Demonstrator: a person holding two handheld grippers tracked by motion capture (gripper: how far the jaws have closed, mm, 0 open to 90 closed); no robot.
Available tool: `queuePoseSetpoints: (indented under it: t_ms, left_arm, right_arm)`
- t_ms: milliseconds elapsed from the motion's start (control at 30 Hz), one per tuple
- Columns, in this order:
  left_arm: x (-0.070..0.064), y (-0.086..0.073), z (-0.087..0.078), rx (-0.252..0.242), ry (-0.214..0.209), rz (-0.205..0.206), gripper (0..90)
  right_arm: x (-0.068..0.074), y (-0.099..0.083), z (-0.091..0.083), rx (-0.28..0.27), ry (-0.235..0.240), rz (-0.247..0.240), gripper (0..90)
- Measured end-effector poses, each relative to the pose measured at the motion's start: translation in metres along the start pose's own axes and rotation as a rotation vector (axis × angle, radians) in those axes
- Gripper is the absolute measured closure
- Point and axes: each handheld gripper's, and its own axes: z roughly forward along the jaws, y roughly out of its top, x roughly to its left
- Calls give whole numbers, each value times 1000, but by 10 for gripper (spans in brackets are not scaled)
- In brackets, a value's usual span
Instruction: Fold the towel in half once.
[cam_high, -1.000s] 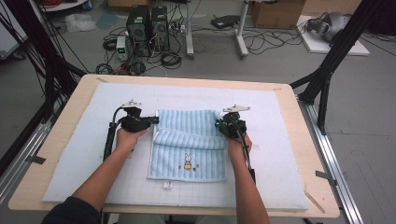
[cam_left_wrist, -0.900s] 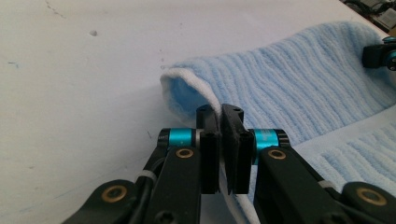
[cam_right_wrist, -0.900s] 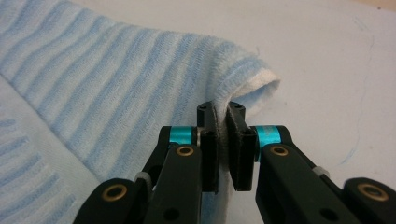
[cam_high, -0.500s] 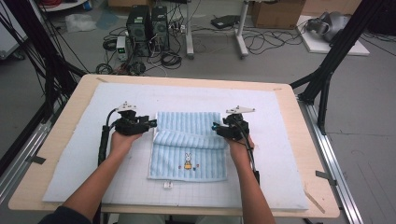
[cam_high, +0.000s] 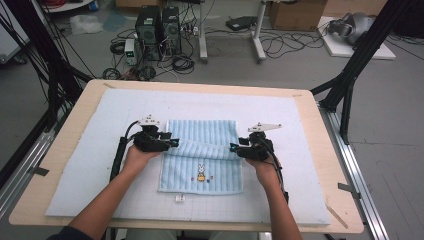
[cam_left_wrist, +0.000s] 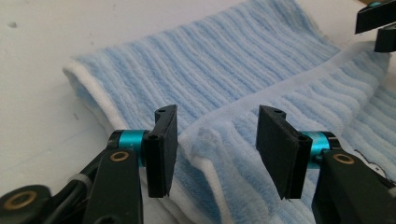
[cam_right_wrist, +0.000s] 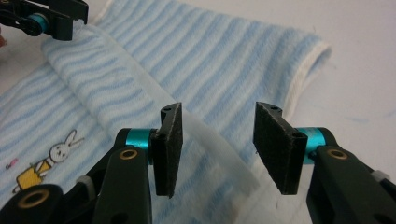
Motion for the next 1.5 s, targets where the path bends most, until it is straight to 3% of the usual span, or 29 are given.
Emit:
queuePoseSetpoints:
  t_ms: [100, 133, 167, 233, 267, 333, 433, 700, 833, 1000, 1233, 1467, 1500]
  left_arm:
    - [-2, -2, 3, 38, 13, 20, 520]
    - [-3, -3, 4, 49, 10, 46, 602]
    - [-6, -5, 3, 45, 3, 93, 756]
    - [-10, -8, 2, 15, 4, 101, 836]
    - [-11, -10, 0, 5, 1, 95, 839]
    - [-12, -13, -4, -17, -9, 81, 844]
    - [-16, -18, -16, -71, -28, 73, 843]
    - [-29, -31, -42, -109, -74, 119, 842]
    - [-33, -43, -56, -136, -94, 102, 842]
    - [-41, -53, -65, -138, -113, 103, 836]
    - [-52, -64, -68, -114, -133, 122, 832]
    - [-52, -72, -71, -92, -141, 97, 817]
    - [-51, -73, -72, -94, -137, 73, 785]
  right_arm:
    - [-4, -10, -1, 28, 6, 20, 537]
    - [-5, -12, -1, 34, 12, 24, 554]
    - [-6, -15, 0, 37, 22, 32, 593]
    - [-5, -18, 0, 70, 37, 26, 719]
    - [-4, -19, 0, 63, 44, 13, 780]
    - [-1, -19, -2, 57, 42, -10, 813]
    - [5, -20, -5, 46, 37, -32, 817]
    - [21, -29, -24, -5, 53, -69, 817]
    - [34, -35, -34, -27, 71, -94, 817]
    - [45, -45, -42, -28, 77, -132, 817]
    - [49, -56, -50, -23, 71, -147, 817]
    - [53, -62, -53, -10, 85, -177, 813]
    - [53, -63, -52, -6, 92, -179, 808]
